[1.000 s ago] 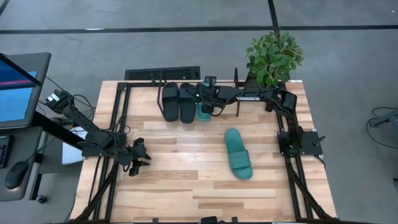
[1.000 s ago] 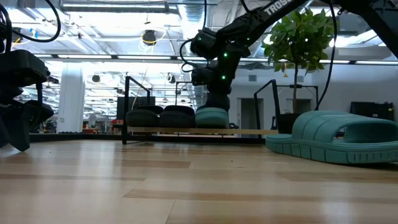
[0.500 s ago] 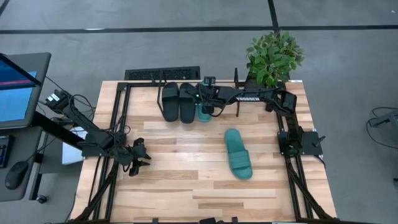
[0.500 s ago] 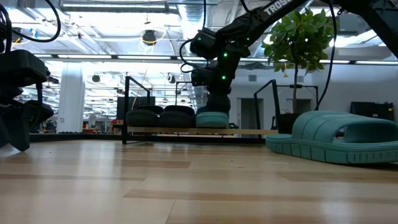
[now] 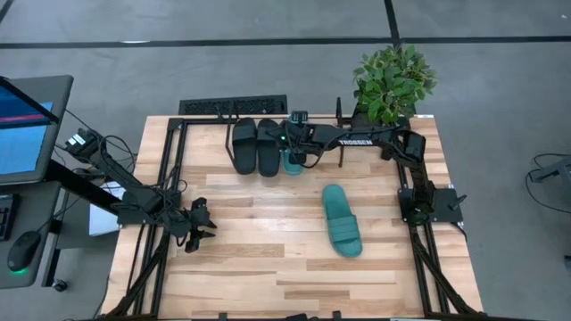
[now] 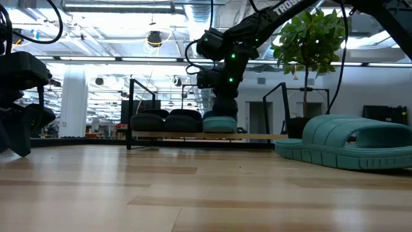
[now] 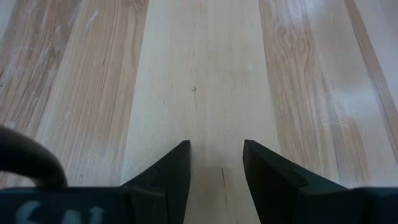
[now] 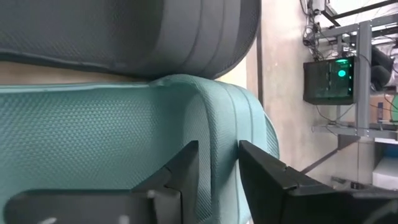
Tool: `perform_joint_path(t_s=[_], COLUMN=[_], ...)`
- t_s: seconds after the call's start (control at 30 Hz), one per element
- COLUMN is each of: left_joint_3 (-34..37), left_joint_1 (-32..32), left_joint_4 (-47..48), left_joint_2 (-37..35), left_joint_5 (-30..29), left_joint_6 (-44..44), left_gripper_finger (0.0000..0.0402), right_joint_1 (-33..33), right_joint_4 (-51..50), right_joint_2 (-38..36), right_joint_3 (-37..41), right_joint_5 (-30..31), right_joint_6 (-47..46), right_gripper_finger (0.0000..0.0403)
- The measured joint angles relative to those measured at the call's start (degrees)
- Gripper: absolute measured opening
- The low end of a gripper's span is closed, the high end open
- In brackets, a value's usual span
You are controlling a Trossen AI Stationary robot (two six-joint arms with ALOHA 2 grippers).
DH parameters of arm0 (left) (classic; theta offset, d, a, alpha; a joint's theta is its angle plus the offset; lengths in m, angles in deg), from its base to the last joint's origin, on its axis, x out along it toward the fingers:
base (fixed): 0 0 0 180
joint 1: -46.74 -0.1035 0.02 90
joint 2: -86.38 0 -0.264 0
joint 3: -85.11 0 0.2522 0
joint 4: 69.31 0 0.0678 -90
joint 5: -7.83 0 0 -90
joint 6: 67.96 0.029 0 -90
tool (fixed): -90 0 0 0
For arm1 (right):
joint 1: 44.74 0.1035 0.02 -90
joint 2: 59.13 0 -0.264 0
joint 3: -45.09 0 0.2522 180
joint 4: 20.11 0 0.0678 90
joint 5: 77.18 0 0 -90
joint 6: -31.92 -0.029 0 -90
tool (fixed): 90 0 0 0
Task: Pick and place slides into the shelf
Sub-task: Put the left green slide on the shelf, then put green slide on the shelf
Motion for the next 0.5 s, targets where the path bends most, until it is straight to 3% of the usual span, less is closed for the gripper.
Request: perform_joint_path(t_s=[0.5], left_joint_3=[-0.02], left_joint_1=[0.01], left_joint_4=[0.0], left_joint_2=[0.02], left_joint_5=[0.01], left_joint_6=[0.0], left_gripper_finger=[0.0135], right_joint_1=[1.94], right_joint_4=[-0.23], right_joint_2=[0.01], right_joint_3=[0.0], right_joint_5=[1.5], right_joint_6=[0.02], right_gripper_finger=[0.0191])
